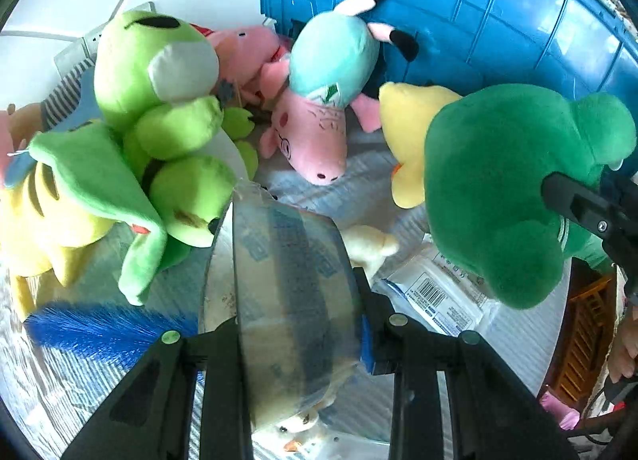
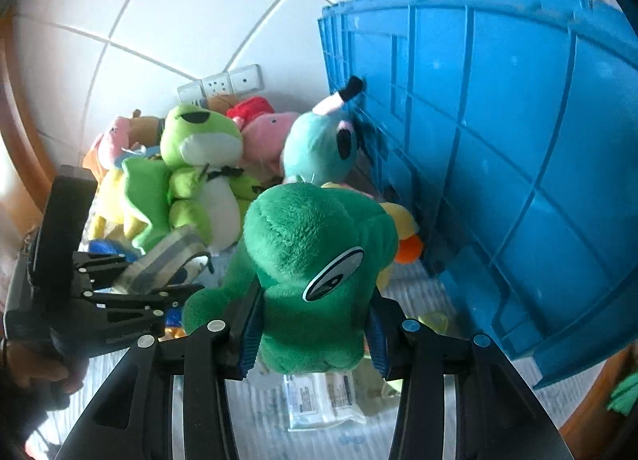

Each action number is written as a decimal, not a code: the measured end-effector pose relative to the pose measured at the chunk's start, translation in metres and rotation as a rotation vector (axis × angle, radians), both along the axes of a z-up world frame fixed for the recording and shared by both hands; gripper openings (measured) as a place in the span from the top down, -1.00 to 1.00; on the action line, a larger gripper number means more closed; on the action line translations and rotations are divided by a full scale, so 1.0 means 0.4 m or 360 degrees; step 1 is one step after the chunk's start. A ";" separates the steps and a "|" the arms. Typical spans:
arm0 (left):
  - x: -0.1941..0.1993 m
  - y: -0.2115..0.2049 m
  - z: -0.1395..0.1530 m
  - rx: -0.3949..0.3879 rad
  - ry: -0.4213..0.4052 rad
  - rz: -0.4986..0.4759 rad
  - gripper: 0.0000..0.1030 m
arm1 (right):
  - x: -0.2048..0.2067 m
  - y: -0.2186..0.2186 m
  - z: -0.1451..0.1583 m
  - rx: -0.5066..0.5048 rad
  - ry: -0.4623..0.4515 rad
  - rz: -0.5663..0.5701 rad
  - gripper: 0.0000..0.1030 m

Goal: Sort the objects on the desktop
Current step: 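Lift the bag with left tool while right tool carries the turtle toward the blue bin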

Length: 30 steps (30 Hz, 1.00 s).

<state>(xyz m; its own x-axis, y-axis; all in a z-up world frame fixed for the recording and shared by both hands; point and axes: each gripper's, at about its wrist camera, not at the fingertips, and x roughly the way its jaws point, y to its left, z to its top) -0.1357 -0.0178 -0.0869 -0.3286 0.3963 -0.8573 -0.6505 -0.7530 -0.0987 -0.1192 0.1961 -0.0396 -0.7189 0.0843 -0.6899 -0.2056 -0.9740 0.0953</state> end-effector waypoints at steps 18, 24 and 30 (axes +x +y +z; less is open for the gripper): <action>-0.174 0.065 0.314 0.0155 0.0284 -0.0027 0.44 | 0.047 -0.069 0.309 0.0042 0.0409 0.0178 0.16; -0.192 0.101 0.428 0.0143 0.0404 -0.0063 0.44 | 0.060 -0.053 0.433 0.0112 0.0520 0.0188 0.16; -0.196 0.193 0.542 0.0200 0.0509 -0.0107 0.44 | 0.060 -0.001 0.543 0.0136 0.0601 0.0161 0.15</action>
